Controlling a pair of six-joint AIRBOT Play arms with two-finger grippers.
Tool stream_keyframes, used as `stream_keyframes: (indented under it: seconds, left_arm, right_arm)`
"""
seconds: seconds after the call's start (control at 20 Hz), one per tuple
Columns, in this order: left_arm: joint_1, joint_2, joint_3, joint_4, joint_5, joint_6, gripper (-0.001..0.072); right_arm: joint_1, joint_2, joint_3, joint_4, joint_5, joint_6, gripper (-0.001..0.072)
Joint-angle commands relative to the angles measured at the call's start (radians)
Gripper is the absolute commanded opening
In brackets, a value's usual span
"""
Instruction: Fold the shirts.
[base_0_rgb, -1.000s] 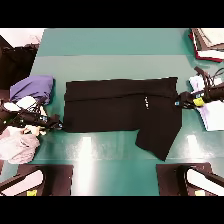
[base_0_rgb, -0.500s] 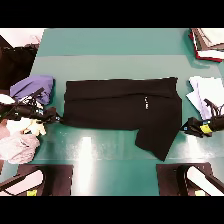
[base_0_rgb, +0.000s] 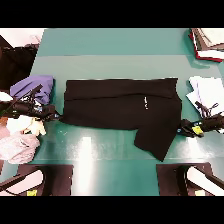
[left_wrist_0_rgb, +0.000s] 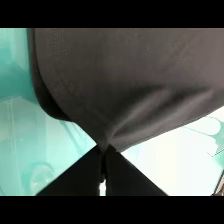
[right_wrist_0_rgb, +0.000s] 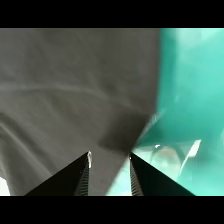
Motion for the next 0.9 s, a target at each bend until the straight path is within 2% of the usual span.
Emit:
stream_keyframes:
  seconds: [0.0,0.05,0.1,0.3,0.45,0.55,0.7,0.85]
  left_arm:
    - [0.000,0.001,0.002,0.005,-0.006,0.000,0.0020]
    - [0.000,0.001,0.002,0.006,-0.007,0.000,0.0020]
    - [0.000,0.001,0.002,0.013,-0.015,0.000,0.0020]
    - [0.000,0.020,0.001,0.111,-0.095,-0.003,0.0017]
    - [0.000,0.149,0.001,0.180,-0.150,-0.019,0.0018]
    - [0.000,0.251,0.001,0.177,-0.195,-0.042,0.0018]
    - [0.000,0.319,0.002,0.164,-0.201,-0.060,0.0019]
    - [0.000,0.307,0.002,0.084,-0.147,-0.064,0.0019]
  right_arm:
    - [0.045,-0.035,0.026,0.031,-0.037,-0.002,0.0242]
    - [0.046,-0.032,0.027,0.031,-0.036,-0.006,0.0075]
    - [0.046,-0.024,0.026,0.030,-0.036,-0.009,0.0028]
    - [0.018,0.104,0.026,-0.034,0.052,-0.019,0.0027]
    - [-0.039,0.262,0.026,-0.128,0.241,-0.017,0.0026]
    - [-0.075,0.364,0.026,-0.124,0.294,-0.004,0.0026]
    - [-0.080,0.468,0.026,-0.078,0.258,0.012,0.0026]
    - [-0.080,0.492,0.027,0.055,0.158,0.011,0.0026]
